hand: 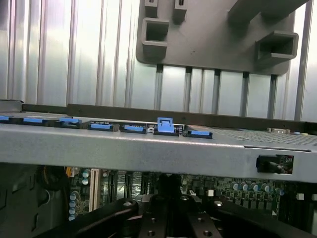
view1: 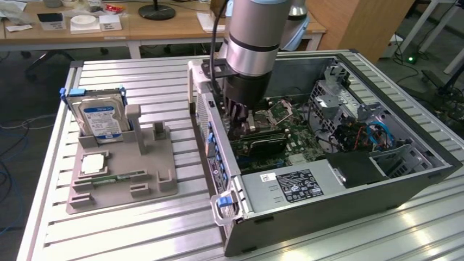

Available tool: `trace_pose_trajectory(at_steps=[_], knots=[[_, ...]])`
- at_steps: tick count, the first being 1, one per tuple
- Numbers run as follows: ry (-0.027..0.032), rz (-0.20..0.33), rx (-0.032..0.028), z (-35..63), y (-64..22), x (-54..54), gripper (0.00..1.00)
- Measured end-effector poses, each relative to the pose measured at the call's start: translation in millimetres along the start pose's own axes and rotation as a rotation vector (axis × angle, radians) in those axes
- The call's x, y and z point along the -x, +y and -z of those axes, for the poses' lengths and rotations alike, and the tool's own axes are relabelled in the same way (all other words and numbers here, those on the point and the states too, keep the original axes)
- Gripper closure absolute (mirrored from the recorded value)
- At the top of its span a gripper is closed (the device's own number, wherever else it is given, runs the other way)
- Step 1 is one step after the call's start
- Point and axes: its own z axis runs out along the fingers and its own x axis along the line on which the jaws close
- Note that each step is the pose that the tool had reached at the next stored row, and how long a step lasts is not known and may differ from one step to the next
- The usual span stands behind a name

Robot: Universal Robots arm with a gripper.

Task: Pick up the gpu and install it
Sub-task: 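Press down on the gpu until it lock into place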

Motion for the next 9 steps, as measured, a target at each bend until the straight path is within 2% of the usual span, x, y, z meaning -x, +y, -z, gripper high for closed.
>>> trace_pose_trajectory(at_steps=[5, 9], knots=[[0.0001, 0.000, 0.0018, -2.0, 0.5, -0.2, 0.89], [-0.0006, 0.000, 0.0144, 1.2, 1.2, -0.1, 0.89]])
